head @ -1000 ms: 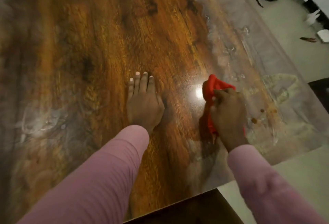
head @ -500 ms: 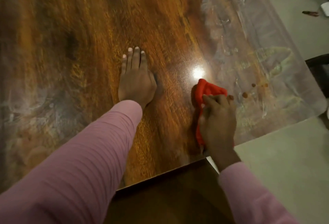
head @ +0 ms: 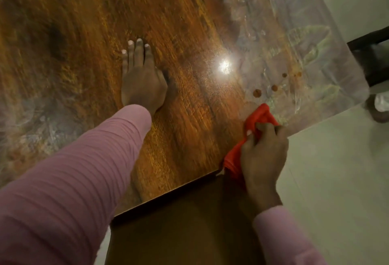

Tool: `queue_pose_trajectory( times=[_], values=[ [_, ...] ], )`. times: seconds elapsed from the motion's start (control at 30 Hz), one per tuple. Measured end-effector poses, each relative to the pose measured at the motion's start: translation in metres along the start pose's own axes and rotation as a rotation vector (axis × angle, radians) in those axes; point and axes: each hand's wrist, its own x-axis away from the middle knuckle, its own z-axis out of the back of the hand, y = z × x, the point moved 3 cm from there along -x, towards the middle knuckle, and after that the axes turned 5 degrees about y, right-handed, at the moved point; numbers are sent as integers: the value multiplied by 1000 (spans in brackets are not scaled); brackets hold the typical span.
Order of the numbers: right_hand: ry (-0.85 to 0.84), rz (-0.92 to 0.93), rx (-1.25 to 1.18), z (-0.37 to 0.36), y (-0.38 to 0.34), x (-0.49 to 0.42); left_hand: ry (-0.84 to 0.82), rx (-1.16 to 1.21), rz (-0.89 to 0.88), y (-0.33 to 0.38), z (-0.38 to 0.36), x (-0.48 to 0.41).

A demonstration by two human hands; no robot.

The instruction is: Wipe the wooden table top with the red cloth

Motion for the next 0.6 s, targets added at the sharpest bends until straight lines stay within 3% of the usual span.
queue_pose_trajectory(
  times=[0.1, 0.23, 0.33, 0.5, 0.6],
  values=[
    [12, -56, -16, -3, -15, 36, 5, 15, 14, 0, -1, -1],
    [-153, 208, -119, -8, -48, 122, 10, 7, 13, -2, -2, 0],
    [-184, 313, -116, -3, -28, 95, 16, 13, 15, -5, -1, 1],
    [48, 48, 18, 6, 33, -47, 43, 30, 9, -1, 0, 1],
    [96, -55, 8, 2, 21, -35, 59, 20, 28, 1, 1, 1]
  ],
)
